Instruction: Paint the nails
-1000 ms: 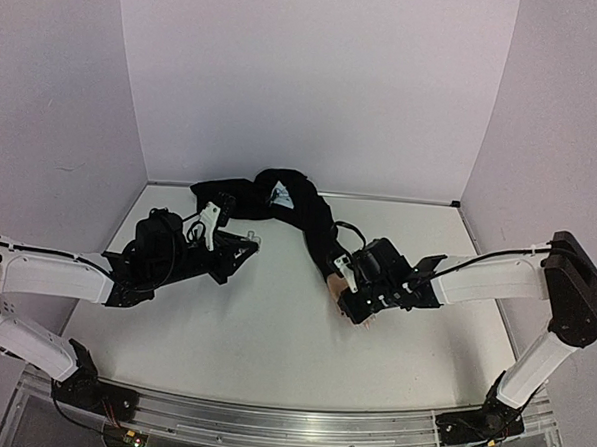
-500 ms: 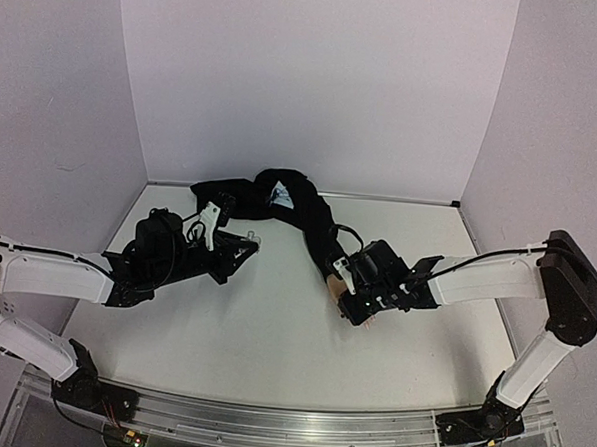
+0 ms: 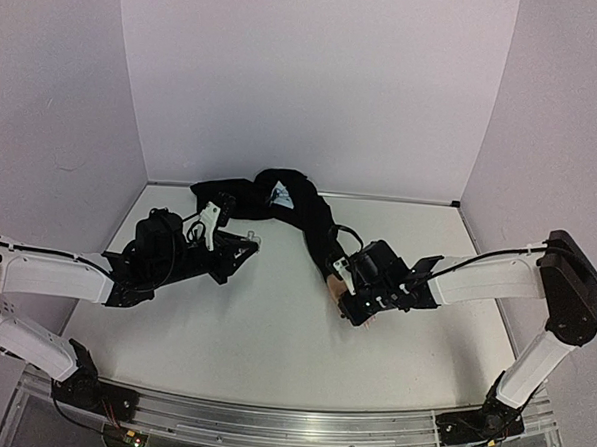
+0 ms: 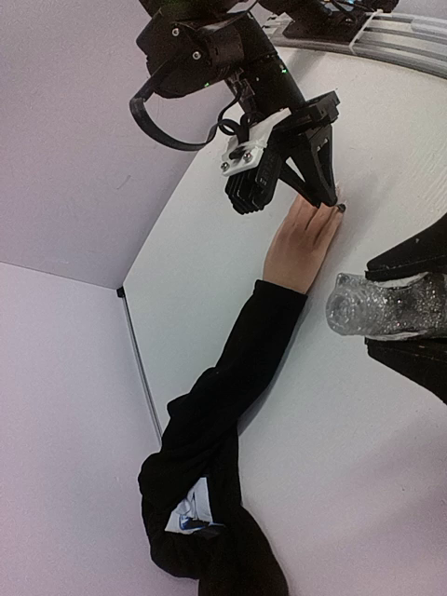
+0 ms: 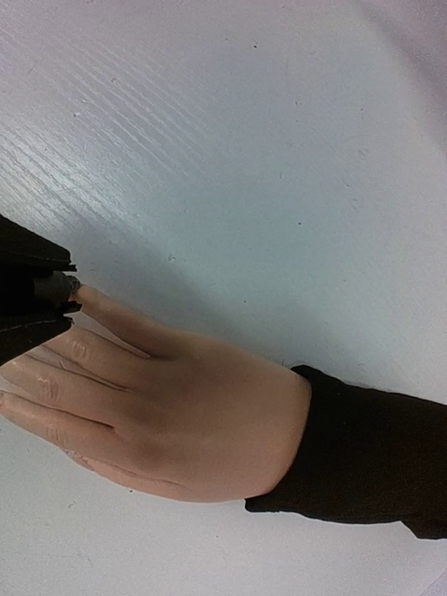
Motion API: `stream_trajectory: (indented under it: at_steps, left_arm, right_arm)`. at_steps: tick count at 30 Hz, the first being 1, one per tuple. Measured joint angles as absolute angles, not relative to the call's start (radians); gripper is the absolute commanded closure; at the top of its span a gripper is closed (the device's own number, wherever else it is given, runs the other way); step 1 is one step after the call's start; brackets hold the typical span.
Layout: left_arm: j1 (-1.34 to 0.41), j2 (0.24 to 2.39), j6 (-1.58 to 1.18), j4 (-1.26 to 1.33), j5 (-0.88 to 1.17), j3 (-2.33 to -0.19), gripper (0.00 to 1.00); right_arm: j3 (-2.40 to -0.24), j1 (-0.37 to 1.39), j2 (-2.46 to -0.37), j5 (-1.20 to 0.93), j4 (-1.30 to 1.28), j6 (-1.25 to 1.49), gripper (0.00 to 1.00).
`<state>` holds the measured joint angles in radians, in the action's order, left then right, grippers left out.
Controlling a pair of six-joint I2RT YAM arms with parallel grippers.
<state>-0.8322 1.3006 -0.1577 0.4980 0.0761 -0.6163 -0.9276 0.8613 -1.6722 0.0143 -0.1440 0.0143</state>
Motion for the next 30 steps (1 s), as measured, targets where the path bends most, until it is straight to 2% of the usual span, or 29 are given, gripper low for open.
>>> stream_trajectory:
  at_steps: [30]
  left_arm:
    - [-0.832, 1.287, -0.159, 0.497, 0.077, -0.615, 1.0]
  right_arm:
    - [-0.92, 0.879, -1.672, 0.033, -0.159, 0.015, 1.0]
